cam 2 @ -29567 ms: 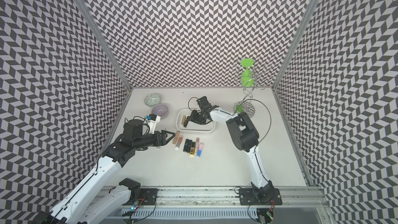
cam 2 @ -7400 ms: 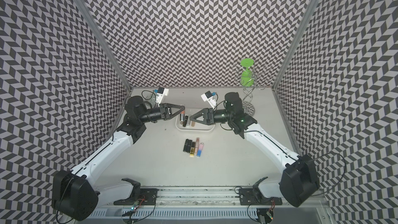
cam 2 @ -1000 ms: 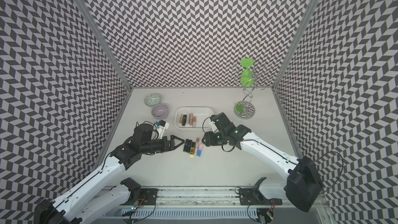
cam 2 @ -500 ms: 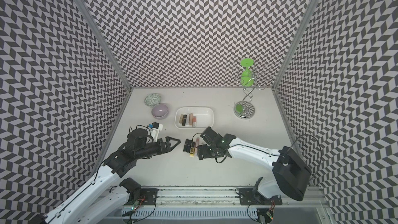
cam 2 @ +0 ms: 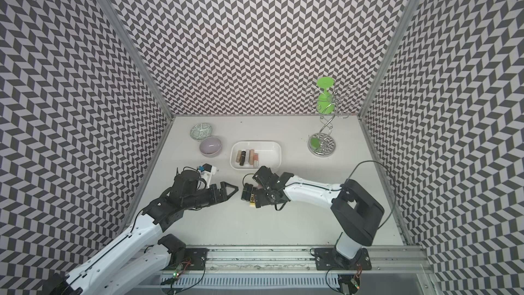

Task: Put the lipstick into the storage box
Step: Pick up the lipstick at the center of the board.

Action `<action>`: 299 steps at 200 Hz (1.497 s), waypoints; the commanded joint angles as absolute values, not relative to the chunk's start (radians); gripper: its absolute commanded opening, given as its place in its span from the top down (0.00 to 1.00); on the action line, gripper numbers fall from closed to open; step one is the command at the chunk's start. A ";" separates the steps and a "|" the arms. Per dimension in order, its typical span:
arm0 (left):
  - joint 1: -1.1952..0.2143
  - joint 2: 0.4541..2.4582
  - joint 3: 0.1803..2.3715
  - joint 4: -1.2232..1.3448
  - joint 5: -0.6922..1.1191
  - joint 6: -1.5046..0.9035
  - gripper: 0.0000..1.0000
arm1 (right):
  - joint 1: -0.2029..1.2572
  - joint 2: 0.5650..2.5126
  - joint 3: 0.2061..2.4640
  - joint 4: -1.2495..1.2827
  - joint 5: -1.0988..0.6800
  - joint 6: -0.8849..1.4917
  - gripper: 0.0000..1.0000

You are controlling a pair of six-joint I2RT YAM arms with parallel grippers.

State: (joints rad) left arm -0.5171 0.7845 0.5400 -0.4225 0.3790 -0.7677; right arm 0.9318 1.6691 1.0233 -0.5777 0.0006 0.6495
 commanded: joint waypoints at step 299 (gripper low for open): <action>-0.518 0.807 0.571 -0.377 0.408 -0.713 0.01 | 0.942 1.889 1.181 -0.629 0.184 0.533 0.44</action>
